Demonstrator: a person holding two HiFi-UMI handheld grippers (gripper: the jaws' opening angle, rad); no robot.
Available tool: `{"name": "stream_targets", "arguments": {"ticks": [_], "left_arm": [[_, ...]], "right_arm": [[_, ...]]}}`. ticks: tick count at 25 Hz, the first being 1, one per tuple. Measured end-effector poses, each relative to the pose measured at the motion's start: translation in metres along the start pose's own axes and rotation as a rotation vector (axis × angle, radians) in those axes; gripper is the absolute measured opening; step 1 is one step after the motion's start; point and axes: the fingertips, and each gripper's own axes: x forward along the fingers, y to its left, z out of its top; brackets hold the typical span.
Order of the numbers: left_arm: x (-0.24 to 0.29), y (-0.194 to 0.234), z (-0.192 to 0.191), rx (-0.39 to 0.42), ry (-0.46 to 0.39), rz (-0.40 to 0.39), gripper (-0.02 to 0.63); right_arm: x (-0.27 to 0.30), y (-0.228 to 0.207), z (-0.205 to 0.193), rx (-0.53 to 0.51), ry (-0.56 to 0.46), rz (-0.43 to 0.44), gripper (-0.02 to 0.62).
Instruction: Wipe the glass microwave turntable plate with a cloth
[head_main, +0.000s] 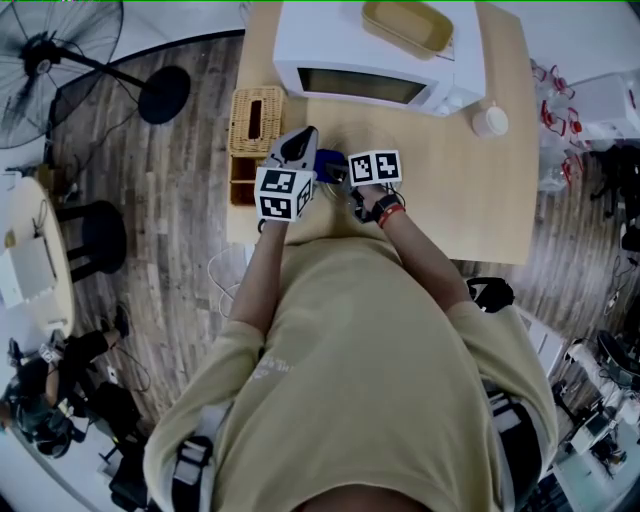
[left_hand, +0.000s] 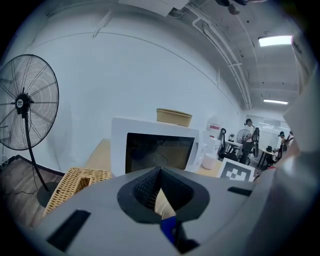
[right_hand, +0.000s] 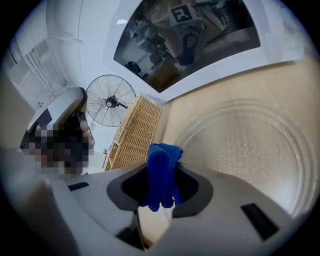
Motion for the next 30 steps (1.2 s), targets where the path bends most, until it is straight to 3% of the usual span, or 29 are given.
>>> {"name": "stream_targets", "arguments": {"ticks": [9, 30], "left_arm": [[-0.001, 0.002, -0.006, 0.002, 0.013, 0.001, 0.020], [-0.001, -0.005, -0.020, 0.012, 0.045, -0.022, 0.020]], "right_arm": [[0.019, -0.008, 0.001, -0.053, 0.016, -0.079, 0.121], [-0.004, -0.036, 0.002, -0.039, -0.004, -0.146, 0.138]]}}
